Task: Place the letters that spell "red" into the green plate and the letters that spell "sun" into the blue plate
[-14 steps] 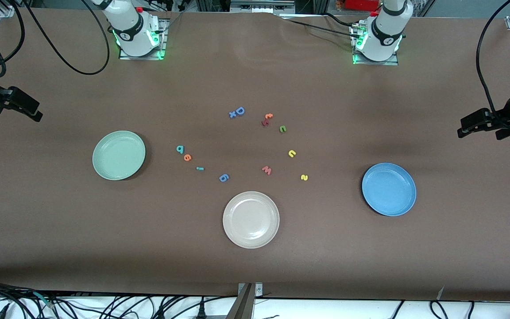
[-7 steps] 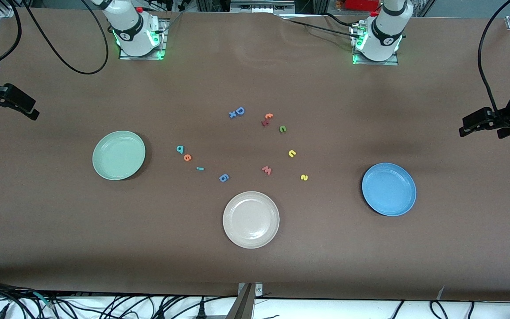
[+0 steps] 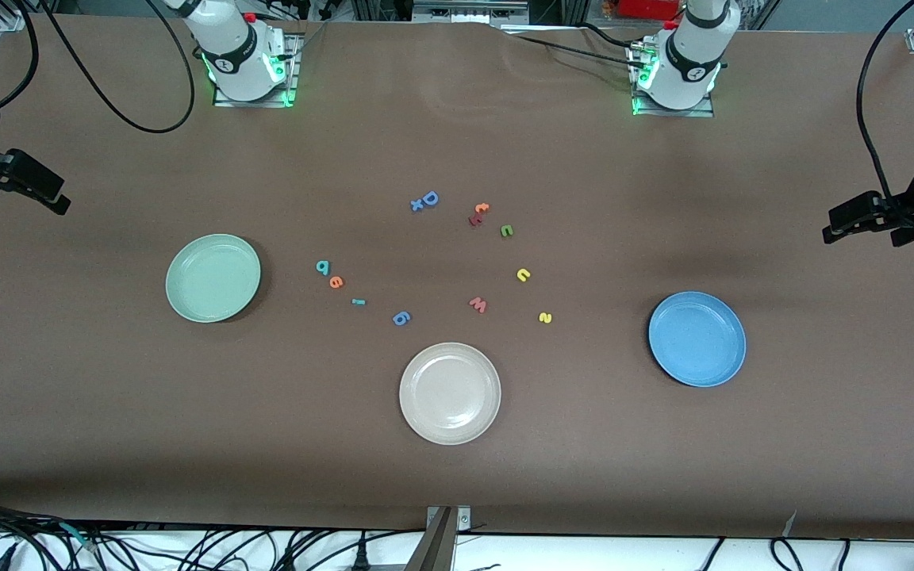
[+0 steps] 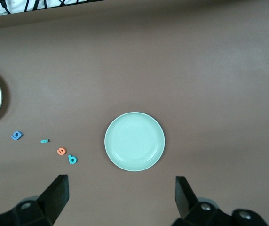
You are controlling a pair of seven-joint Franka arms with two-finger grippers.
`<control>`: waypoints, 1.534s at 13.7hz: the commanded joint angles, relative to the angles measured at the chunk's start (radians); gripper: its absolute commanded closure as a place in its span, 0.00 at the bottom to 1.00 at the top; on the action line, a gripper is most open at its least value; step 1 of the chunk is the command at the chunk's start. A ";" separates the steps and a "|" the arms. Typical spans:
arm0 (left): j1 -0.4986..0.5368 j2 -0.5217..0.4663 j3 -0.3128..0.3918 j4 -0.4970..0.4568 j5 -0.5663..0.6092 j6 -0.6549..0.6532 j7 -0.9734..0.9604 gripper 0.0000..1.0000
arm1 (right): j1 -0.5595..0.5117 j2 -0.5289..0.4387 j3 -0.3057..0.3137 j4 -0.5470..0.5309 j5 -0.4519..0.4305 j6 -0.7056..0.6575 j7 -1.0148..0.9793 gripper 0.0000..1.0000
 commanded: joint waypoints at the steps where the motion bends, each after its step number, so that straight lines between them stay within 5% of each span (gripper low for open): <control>1: 0.003 0.001 0.001 0.005 -0.005 -0.020 0.019 0.00 | -0.005 -0.018 0.002 -0.010 0.020 -0.010 0.000 0.01; 21: -0.013 0.002 -0.005 0.006 -0.005 -0.020 0.020 0.00 | -0.005 -0.019 0.006 -0.014 0.018 -0.014 -0.010 0.01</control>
